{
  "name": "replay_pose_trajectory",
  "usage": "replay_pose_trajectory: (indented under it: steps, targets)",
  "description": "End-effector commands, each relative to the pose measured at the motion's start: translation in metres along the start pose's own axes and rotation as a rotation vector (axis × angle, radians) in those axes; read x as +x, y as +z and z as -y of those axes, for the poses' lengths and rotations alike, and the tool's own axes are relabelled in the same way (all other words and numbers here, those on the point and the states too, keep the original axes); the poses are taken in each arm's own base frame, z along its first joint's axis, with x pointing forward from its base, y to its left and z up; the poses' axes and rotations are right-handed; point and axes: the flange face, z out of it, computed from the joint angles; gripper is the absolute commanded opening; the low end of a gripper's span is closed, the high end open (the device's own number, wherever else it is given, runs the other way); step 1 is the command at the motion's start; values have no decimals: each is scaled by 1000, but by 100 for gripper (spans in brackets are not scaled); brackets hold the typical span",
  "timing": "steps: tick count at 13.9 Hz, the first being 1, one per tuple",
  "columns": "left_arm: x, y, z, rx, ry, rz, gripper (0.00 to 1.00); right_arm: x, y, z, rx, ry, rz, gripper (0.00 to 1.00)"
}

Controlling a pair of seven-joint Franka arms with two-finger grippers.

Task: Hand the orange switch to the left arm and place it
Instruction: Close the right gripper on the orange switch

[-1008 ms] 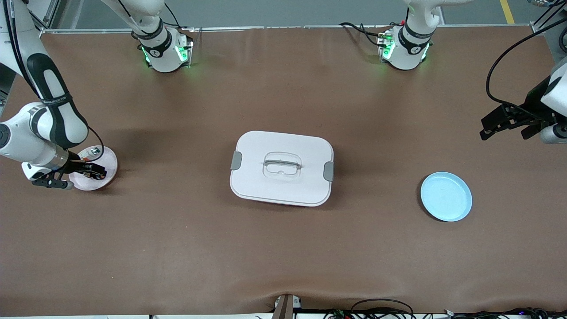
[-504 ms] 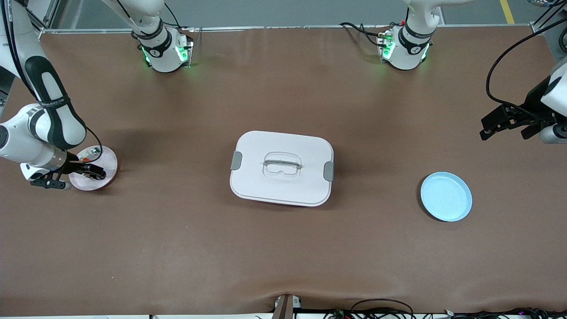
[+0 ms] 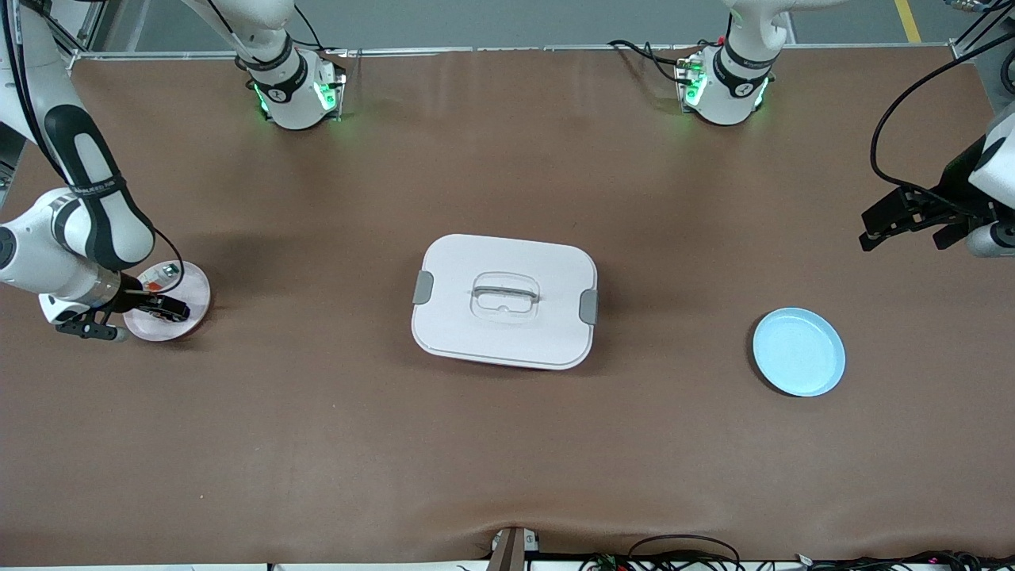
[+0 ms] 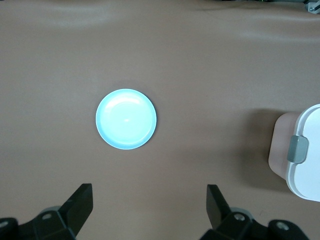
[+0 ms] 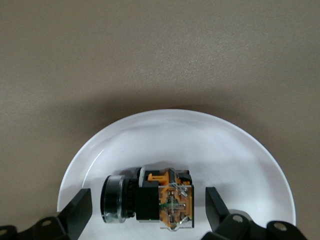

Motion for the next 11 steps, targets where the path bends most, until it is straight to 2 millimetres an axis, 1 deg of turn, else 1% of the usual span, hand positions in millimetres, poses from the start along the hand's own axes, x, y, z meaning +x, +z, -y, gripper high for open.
replay_pose_trajectory:
  steps: [1,2,3,4,5,6,7,9,11]
  targets:
    - [-1,-4,3,-1,20,4,100,4,2,-3,11,18,-14,100]
    - [-1,-4,2,-1,21,4,100,4,2,-4,11,19,-12,95]
    - [-2,-5,3,-1,20,3,100,4,2,-3,12,18,-9,74]
    - [-1,-4,2,-1,21,4,100,3,2,-3,12,16,-5,45]
    - [-1,-4,4,0,20,4,100,3,2,-1,14,16,0,11]
    - [-1,-4,4,0,20,4,100,4,2,0,14,18,0,0]
    - [-1,-4,4,0,22,4,100,4,2,0,14,24,0,0]
    - [-1,-4,4,0,19,4,100,6,-5,2,14,19,-5,0]
    - [-1,-4,4,0,20,4,100,13,-21,4,32,28,57,0]
